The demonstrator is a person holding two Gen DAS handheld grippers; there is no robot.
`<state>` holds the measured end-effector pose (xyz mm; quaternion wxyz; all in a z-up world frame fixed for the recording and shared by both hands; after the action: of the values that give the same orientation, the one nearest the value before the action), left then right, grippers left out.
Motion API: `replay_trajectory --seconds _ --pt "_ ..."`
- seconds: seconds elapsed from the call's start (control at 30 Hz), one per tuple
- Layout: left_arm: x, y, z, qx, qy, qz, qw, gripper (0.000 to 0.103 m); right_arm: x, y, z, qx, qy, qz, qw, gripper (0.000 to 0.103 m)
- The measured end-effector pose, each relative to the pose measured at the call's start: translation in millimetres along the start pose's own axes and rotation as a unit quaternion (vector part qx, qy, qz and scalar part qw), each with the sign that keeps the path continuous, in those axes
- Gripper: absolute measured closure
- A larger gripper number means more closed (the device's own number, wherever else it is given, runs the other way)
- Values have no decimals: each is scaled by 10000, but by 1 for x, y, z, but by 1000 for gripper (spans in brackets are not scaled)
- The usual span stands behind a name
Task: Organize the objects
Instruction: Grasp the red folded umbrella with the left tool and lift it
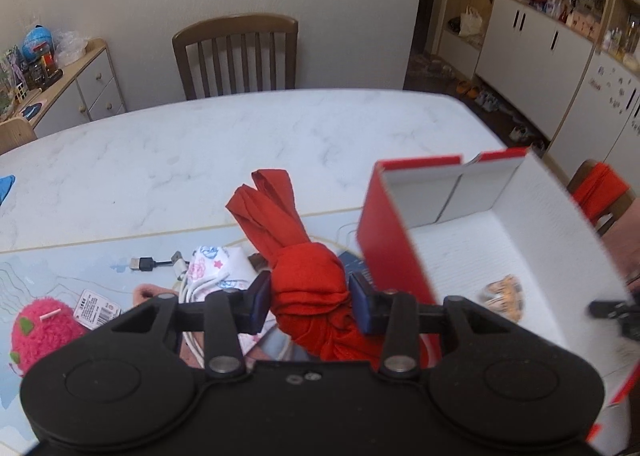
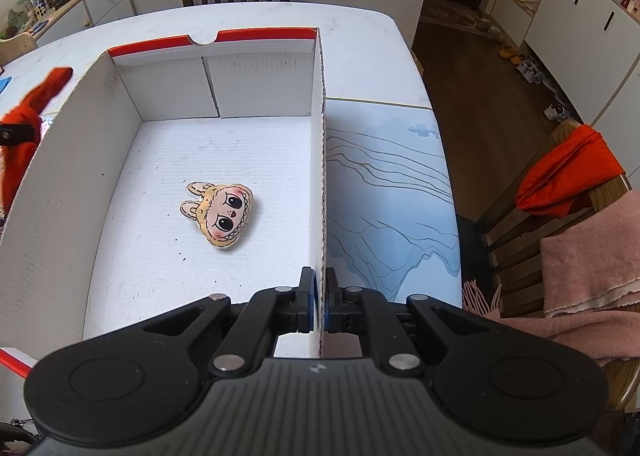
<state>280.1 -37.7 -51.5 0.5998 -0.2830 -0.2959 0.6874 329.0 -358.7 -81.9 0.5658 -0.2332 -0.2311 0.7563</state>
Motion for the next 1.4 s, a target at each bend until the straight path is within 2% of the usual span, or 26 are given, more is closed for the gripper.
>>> replay_trajectory --seconds 0.1,0.3,0.5,0.63,0.8,0.87,0.97,1.03,1.13,1.23,1.4 --pt "-9 -8 15 -125 217 65 9997 64 0 0 0 -2 -5 16 10000 99" --pt "-42 -25 40 -421 618 -244 9969 67 1 -1 0 11 -8 37 10000 99" --pt "-84 -30 38 -471 977 -755 9912 67 0 0 0 2 -50 51 10000 99" --pt "-88 -25 20 -355 813 -837 9925 69 -1 0 -1 13 -78 10 10000 99" --pt "-42 -23 7 -187 228 -398 9988 68 -3 0 -1 19 -135 -19 9999 99" --pt "-26 -19 -2 -16 95 -298 9995 64 -3 0 -2 22 -139 -23 9999 99" --pt "-16 -5 -18 255 -31 -437 9987 55 -3 0 -2 33 -144 -18 9999 99" --pt "-14 7 -27 414 11 -564 9975 38 -3 0 -3 49 -152 -16 9999 99" --pt "-14 23 -36 562 109 -808 9951 25 -4 1 -5 87 -158 -32 9998 99" --pt "-9 36 -43 735 400 -758 9936 24 -3 3 -6 137 -158 -30 9998 99" --pt "1 43 -51 843 829 -275 9926 25 -3 3 -7 141 -153 -27 9998 99"
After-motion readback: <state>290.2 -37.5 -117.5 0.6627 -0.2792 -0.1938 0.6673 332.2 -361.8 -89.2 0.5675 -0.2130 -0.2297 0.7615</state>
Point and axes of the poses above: each gripper's, at about its wrist camera, not at the fingertips, and z roughly against the way its jaws point, x to its left, y to its underside, the point moved 2 cm from there along -z, roughly the way its jaws point, and after that the axes turned 9 degrees about -x, right-handed, at the moved point
